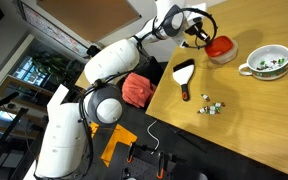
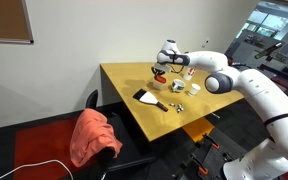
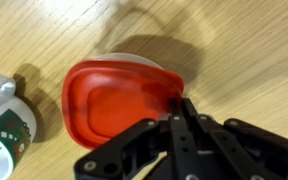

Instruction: Put the red lid on the clear bowl

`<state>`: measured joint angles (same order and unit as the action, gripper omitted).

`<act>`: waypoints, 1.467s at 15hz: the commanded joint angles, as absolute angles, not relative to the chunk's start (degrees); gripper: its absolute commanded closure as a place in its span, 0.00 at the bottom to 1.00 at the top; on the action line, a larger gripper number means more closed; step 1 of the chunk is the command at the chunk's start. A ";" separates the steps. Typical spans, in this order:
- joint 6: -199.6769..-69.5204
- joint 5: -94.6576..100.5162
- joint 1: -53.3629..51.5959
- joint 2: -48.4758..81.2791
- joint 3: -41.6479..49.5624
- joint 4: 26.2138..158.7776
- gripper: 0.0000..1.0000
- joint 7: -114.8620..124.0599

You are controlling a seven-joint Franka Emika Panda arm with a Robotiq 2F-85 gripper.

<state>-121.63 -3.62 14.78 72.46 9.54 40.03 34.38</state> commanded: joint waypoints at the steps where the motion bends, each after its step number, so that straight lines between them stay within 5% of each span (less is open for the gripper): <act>1: -125.85 -4.42 14.22 67.55 9.56 48.48 0.98 36.51; 13: -145.87 -4.33 12.93 55.99 9.07 73.61 0.98 36.42; 15: -148.36 -4.42 12.91 54.22 8.71 77.06 0.66 36.03; 22: -150.00 -8.14 11.82 47.11 9.65 85.58 0.15 31.76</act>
